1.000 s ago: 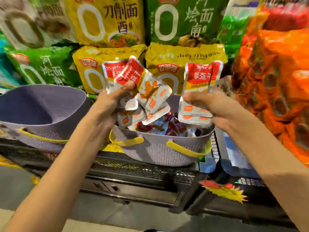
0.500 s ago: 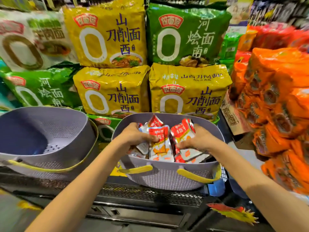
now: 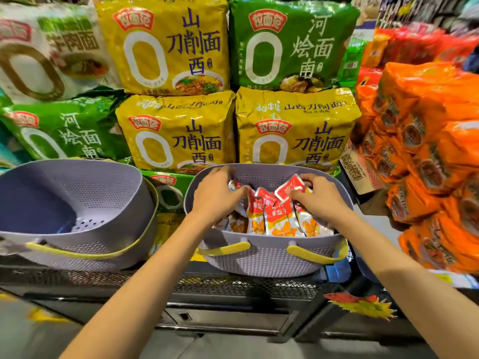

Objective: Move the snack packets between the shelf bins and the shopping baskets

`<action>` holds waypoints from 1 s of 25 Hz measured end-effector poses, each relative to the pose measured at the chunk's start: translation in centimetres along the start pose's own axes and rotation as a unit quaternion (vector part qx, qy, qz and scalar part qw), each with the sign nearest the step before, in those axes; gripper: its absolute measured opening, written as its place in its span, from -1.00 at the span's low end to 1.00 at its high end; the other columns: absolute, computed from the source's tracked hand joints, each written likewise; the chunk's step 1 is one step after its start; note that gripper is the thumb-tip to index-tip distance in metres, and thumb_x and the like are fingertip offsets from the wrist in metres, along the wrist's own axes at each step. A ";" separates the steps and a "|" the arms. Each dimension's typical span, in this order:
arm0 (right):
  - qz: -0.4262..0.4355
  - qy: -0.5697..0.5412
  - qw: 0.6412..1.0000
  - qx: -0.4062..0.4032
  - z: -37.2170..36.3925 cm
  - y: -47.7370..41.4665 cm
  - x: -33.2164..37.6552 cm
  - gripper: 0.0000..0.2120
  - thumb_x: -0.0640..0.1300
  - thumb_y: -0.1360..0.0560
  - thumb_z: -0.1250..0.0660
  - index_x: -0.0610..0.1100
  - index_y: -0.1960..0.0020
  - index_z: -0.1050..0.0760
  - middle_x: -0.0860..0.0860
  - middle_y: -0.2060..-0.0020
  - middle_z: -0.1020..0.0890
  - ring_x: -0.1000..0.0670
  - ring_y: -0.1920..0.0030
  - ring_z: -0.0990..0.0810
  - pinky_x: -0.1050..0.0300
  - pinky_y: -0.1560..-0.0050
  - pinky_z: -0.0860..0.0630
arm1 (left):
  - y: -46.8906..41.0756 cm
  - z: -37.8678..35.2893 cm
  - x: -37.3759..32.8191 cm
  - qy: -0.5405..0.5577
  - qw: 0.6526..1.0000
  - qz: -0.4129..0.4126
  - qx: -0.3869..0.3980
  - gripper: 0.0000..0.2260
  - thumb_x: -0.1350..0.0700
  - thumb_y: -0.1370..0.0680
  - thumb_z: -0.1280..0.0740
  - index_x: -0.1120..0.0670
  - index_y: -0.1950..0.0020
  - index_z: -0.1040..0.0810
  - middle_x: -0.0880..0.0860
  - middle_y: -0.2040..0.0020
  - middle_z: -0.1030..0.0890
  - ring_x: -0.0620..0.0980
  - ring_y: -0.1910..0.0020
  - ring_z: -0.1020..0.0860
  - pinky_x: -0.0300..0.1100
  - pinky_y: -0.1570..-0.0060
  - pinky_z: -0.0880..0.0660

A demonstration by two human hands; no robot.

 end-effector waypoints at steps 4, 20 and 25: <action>0.051 0.031 0.996 -0.058 0.9 0.4 1.3 -0.56 -0.02 -0.47 -0.37 -0.08 -0.31 -0.45 -0.04 -0.15 -0.60 -0.06 -0.16 -0.55 0.02 -0.14 -0.47 | 0.3 0.0 -1.9 0.000 0.997 -0.076 0.000 -0.54 -0.13 -0.53 -0.30 0.05 -0.37 -0.42 0.03 -0.32 -0.50 0.02 -0.30 -0.44 -0.06 -0.22 -0.40; 0.197 -0.023 0.960 -0.199 5.9 17.9 0.5 -0.63 -0.01 -0.54 -0.26 -0.07 -0.32 -0.41 -0.02 -0.18 -0.56 -0.02 -0.18 -0.53 -0.02 -0.12 -0.50 | 15.3 2.8 -7.4 0.075 0.981 -0.171 -0.052 -0.58 -0.11 -0.56 -0.26 0.03 -0.37 -0.43 0.03 -0.22 -0.58 0.08 -0.05 -0.57 -0.14 -0.04 -0.39; 0.105 -0.026 0.983 -0.146 2.3 25.0 -7.1 -0.63 -0.04 -0.52 -0.29 -0.03 -0.31 -0.40 0.03 -0.17 -0.56 -0.02 -0.11 -0.57 -0.10 -0.13 -0.50 | 23.4 -3.5 -5.9 0.093 0.985 -0.143 0.027 -0.58 -0.11 -0.55 -0.26 0.04 -0.35 -0.46 -0.01 -0.28 -0.55 0.02 -0.14 -0.55 -0.25 -0.13 -0.34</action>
Point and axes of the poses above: each hand's wrist, its own y-axis away from the middle knuckle, its own z-axis out of the back of the hand, x = y × z, the point moved 8 cm from there along -y, towards the middle knuckle
